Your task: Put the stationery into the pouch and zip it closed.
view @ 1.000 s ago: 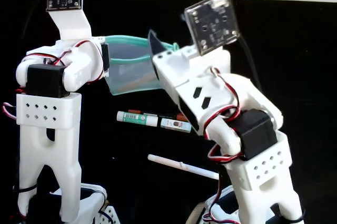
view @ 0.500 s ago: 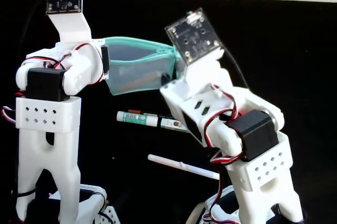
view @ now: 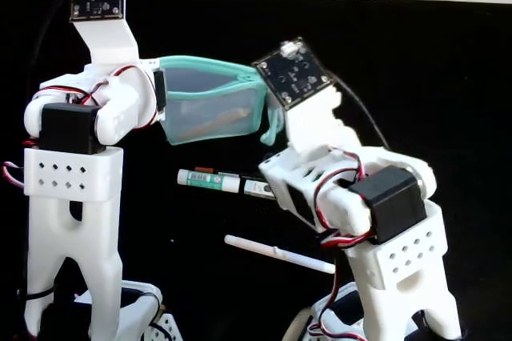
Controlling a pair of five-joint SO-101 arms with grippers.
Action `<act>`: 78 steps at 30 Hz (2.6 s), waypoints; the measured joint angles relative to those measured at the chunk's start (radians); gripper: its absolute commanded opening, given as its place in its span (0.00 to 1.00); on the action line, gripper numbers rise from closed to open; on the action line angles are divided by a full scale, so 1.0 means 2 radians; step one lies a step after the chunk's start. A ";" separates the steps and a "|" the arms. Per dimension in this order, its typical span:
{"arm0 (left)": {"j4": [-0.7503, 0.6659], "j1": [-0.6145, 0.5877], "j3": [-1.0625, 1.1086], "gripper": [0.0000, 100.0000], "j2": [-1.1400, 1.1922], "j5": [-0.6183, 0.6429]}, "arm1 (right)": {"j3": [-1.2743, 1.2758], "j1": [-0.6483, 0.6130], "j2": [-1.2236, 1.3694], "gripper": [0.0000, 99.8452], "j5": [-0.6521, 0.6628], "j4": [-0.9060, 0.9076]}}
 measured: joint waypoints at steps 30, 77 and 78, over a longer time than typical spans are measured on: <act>0.000 0.000 0.002 0.01 0.000 0.000 | 0.473 -0.115 0.000 0.22 0.158 -0.236; 0.000 0.010 0.002 0.01 0.000 0.000 | 0.654 -0.150 0.000 0.01 0.170 -0.465; 0.000 0.010 0.002 0.01 0.000 0.000 | 0.654 -0.150 0.000 0.01 0.170 -0.465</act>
